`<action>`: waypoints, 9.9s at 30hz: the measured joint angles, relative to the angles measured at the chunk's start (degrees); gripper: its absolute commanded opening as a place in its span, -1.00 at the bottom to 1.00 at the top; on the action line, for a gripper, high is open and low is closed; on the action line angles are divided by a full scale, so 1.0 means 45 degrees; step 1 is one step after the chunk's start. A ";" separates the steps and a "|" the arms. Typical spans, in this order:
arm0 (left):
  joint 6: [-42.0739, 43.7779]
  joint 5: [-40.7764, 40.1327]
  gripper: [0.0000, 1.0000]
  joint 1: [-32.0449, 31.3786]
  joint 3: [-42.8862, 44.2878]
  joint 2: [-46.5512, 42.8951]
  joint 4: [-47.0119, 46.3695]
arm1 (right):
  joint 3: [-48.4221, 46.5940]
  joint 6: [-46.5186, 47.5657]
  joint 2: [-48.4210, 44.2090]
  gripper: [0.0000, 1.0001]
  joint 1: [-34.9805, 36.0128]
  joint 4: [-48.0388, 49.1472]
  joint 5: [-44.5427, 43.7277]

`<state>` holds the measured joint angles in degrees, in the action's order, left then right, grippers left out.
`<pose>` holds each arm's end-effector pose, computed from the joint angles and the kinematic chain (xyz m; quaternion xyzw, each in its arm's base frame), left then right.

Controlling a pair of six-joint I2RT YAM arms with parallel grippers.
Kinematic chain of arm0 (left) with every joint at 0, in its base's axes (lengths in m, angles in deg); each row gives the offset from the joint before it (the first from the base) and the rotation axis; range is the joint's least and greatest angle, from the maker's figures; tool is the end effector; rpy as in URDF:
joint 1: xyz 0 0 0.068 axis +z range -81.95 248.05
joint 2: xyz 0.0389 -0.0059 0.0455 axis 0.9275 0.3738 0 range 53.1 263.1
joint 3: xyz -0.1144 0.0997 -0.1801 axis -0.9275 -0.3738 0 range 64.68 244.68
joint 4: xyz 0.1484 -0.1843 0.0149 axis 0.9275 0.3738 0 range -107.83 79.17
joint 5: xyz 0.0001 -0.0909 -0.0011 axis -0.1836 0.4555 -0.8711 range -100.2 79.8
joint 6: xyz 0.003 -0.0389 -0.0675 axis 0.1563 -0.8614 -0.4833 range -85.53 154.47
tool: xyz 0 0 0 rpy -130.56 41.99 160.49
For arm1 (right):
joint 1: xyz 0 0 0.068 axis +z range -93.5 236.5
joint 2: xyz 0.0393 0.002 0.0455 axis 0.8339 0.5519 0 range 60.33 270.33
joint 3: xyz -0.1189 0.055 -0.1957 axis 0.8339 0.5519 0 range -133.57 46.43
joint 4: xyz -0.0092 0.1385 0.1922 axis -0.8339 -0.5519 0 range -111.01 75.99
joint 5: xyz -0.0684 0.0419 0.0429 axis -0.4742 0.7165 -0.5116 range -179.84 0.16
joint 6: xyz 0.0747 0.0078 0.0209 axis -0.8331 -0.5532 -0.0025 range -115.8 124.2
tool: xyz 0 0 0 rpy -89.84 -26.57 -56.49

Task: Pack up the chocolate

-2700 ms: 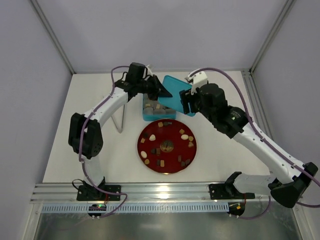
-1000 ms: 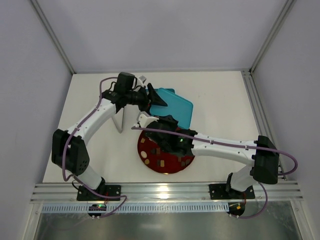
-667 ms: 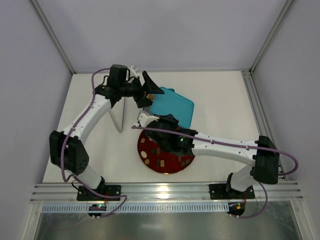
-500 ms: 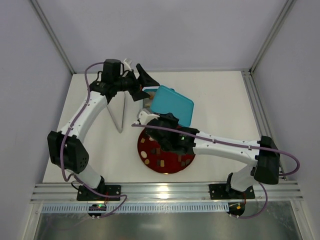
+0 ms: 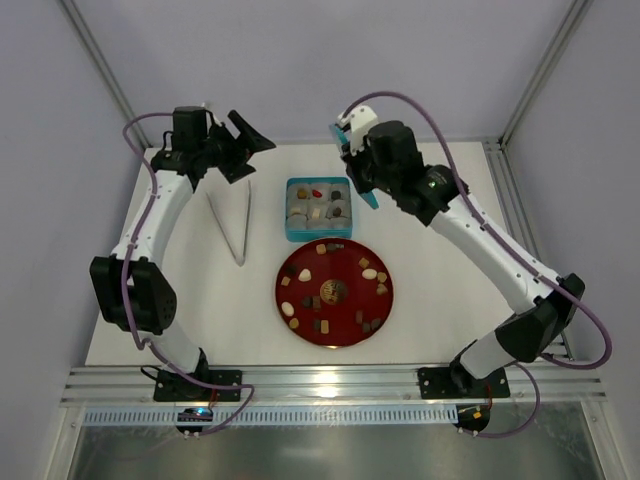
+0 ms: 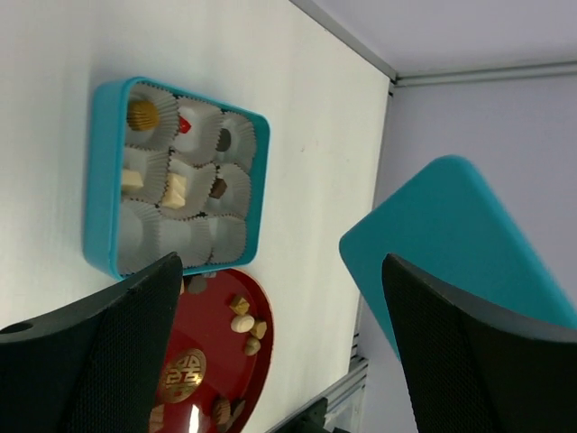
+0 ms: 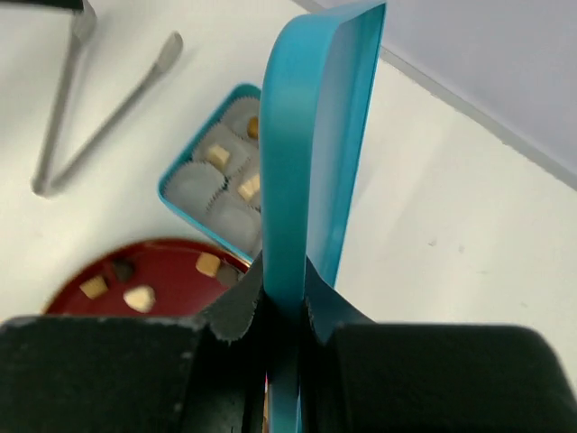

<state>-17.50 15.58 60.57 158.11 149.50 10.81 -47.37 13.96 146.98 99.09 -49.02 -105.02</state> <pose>0.3738 -0.0784 0.3156 -0.2214 0.8288 -0.4049 0.3164 0.2613 0.2164 0.3605 -0.3133 0.7921 0.0360 0.5227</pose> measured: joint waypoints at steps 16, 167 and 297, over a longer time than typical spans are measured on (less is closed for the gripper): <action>0.2361 -0.2195 0.69 -0.0068 0.0049 0.1239 0.1103 | 0.1651 -1.1982 0.4920 -0.92 -0.5105 0.9054 1.3070; 0.2997 -0.2934 0.66 -0.2147 -0.0340 0.4881 0.0262 | 0.0850 -0.9913 0.7252 -0.10 -0.7087 0.3235 1.0890; 0.1423 -0.2565 0.37 -0.2909 -0.3065 0.3113 -0.1044 | -0.0087 -0.7451 0.6951 -0.03 -0.5090 0.0427 0.6625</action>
<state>-11.09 4.04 47.47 144.32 163.51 6.11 -47.76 -19.57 178.26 76.18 -47.09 -75.20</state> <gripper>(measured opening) 0.693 0.483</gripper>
